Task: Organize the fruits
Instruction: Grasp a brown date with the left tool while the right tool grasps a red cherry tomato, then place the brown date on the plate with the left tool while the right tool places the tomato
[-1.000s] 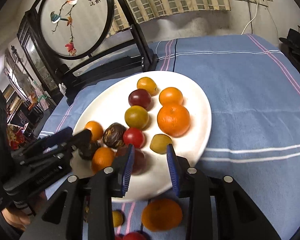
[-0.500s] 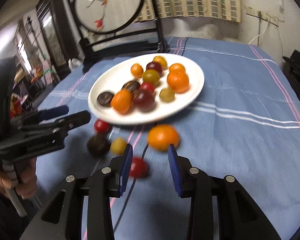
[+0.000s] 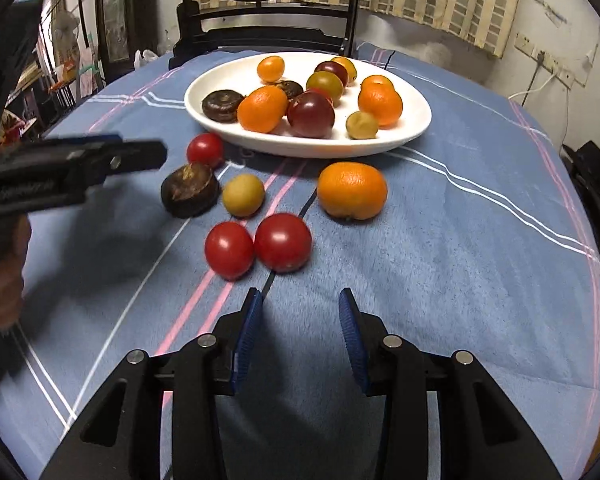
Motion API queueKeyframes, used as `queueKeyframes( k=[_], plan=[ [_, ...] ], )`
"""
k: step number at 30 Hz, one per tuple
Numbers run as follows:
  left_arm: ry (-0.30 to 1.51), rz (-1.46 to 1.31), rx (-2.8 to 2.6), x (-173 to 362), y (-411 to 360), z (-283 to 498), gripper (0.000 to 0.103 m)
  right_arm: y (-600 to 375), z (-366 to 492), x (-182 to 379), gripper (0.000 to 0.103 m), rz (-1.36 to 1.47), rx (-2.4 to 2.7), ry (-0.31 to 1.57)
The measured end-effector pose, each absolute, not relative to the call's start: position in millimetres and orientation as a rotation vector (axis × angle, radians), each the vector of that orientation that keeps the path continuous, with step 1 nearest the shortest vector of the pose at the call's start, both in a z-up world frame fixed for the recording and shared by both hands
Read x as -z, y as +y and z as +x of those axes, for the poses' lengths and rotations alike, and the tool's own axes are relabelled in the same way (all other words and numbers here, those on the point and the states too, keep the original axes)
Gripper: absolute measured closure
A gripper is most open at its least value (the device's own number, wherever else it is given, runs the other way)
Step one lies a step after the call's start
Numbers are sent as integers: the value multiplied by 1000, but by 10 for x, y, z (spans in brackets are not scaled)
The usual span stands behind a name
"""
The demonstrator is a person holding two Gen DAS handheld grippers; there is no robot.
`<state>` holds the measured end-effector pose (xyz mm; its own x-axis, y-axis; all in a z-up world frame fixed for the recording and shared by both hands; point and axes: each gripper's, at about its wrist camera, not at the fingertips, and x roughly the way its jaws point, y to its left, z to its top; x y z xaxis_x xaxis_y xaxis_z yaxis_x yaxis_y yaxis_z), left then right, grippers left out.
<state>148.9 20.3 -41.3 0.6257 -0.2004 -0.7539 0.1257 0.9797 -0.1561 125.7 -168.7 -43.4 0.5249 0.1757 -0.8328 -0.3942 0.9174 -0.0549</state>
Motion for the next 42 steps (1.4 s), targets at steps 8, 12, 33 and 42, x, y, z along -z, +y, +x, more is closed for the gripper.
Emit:
queueKeyframes(
  k=[8,12,33,42],
  plan=[
    [886,-75,216,420,140,1483,27,-1550,1564,431,60,-222,-367,953],
    [927,-75,231,493,113,1509,27,-1537,1681,397,69,-151,-399,955],
    [912,143,211,736,-215,1506,33,-1736,1475,150,71,-85,-415,867],
    [884,131,200,701,-336,1519,63,-1769,1470,138,71,-96,-397,855]
  ],
)
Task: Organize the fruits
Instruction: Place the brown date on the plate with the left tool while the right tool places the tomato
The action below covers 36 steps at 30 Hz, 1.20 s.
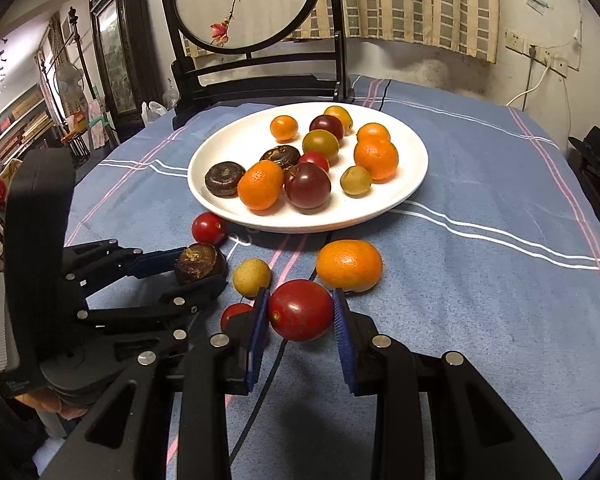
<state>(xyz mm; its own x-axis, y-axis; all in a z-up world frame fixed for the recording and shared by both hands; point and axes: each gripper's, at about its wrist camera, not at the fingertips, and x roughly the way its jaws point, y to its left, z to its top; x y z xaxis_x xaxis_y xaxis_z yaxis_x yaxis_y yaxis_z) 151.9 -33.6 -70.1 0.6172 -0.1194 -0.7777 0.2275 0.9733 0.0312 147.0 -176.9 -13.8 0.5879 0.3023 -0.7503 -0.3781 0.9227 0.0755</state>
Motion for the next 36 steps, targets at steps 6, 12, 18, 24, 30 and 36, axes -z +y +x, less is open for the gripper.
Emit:
queueKeyframes(
  k=[6,12,18,24,30,36],
  plan=[
    [849,86,203,500,-244,1393,63,-1813,1424,76,71,-72,-393,814],
    [742,79,200,5,-172,1400,63,-1843,1398,-54,71,-34,-380,746],
    [715,87,171,-230,-182,1765,63,-1841,1614,-310,70,36,-362,712],
    [767,42,124,-166,-129,2288,63,-1696,2127,-302,70,50,-356,733],
    [828,14,77,94,-49,2594,63,-1625,2490,-76,70,92,-305,790],
    [831,23,65,201,-53,2699,60,-1651,2655,57,50,152,-286,820]
  ],
)
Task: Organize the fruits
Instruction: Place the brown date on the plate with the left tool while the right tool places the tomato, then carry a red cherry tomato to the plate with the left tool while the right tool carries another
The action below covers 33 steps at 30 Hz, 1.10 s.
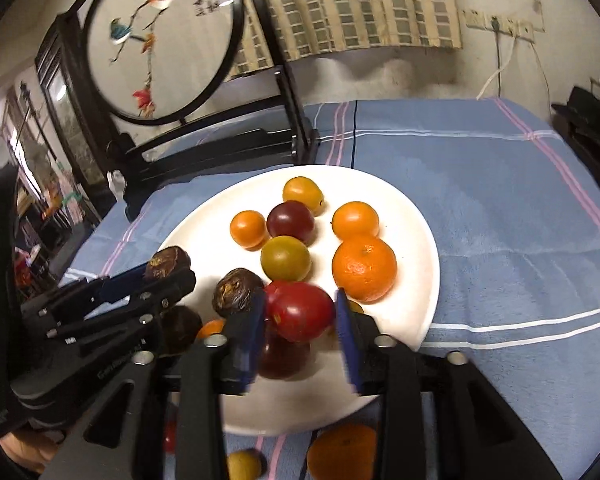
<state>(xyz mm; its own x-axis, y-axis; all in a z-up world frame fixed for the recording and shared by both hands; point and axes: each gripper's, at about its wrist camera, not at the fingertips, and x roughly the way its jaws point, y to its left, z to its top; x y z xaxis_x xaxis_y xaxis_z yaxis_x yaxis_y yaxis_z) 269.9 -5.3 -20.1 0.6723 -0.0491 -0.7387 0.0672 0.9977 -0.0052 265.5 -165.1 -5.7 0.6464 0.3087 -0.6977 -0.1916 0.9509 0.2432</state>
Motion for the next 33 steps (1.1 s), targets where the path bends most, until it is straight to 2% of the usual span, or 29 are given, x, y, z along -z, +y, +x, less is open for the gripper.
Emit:
queueKeyframes(
  k=[2,7,11,13,15,20,24,29,31,33],
  plan=[
    [813,25,56,166,-46,2672,50,-1724,2669,58,43,204,-261,829],
    [789,33,46,37,-21,2478,44,-1802,2536,12,43,193,-271,827],
    [768,12,28,-75,21,2259,29,-1803,2289,16,40,124,-297,858],
    [766,-7,25,-95,43,2123,28,-1770,2123,-4,36,73,-315,857],
    [782,-26,34,-68,76,1979,26,-1717,1923,-25,28,4,-333,848],
    [795,-37,25,109,134,1685,24,-1501,1487,21,28,-184,-371,834],
    [797,-68,22,274,221,1630,24,-1404,1326,107,28,-222,-386,853],
    [812,-97,37,416,307,1665,24,-1281,1294,299,29,-261,-364,897],
    [842,-107,51,463,312,1686,24,-1242,1338,339,33,-265,-355,912],
    [860,-123,67,489,316,1702,24,-1216,1410,386,51,-260,-350,934]
  ],
)
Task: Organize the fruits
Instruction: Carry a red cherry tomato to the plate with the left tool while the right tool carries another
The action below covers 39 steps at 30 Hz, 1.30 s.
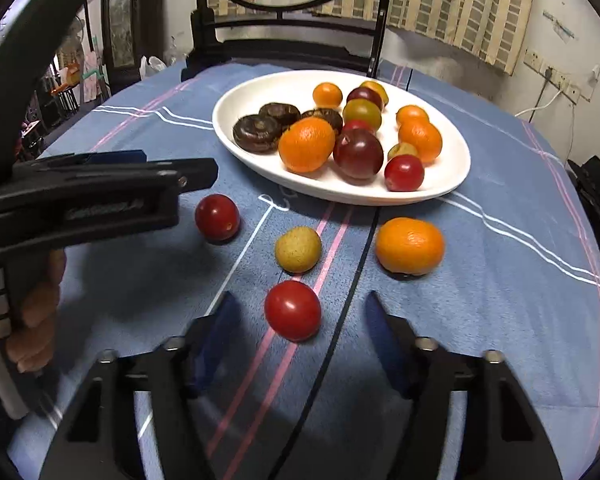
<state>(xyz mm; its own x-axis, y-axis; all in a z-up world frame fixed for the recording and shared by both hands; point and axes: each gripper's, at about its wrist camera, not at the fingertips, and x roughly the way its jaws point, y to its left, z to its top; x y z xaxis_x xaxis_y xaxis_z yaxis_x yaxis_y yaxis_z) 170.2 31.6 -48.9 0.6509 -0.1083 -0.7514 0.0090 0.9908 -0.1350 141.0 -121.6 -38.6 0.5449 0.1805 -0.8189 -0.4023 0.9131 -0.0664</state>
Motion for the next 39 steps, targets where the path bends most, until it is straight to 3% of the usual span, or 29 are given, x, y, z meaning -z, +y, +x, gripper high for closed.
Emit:
queueKeyframes(
  k=[5,16,19,23,25,27,39],
  plan=[
    [850,-101,66,481,277,1681,24,-1226,1460,446,75,-221,-371,947],
    [834,11,139,529,-40,1601,24,-1725,1543,256,75,-22,-323,887],
    [844,46,160,577,-126,1603,36,-1772,1567,258,75,-1,-317,893],
    [889,45,173,683,-140,1666,58,-1753,1564,262,75,-9,-324,893],
    [901,33,178,708,-127,1693,62,-1740,1554,258,75,-14,-326,888],
    [899,19,197,706,-121,1685,73,-1739,1546,256,75,-15,-327,886],
    [807,-45,177,224,-41,1570,73,-1863,1484,26,75,60,-291,776]
  ],
)
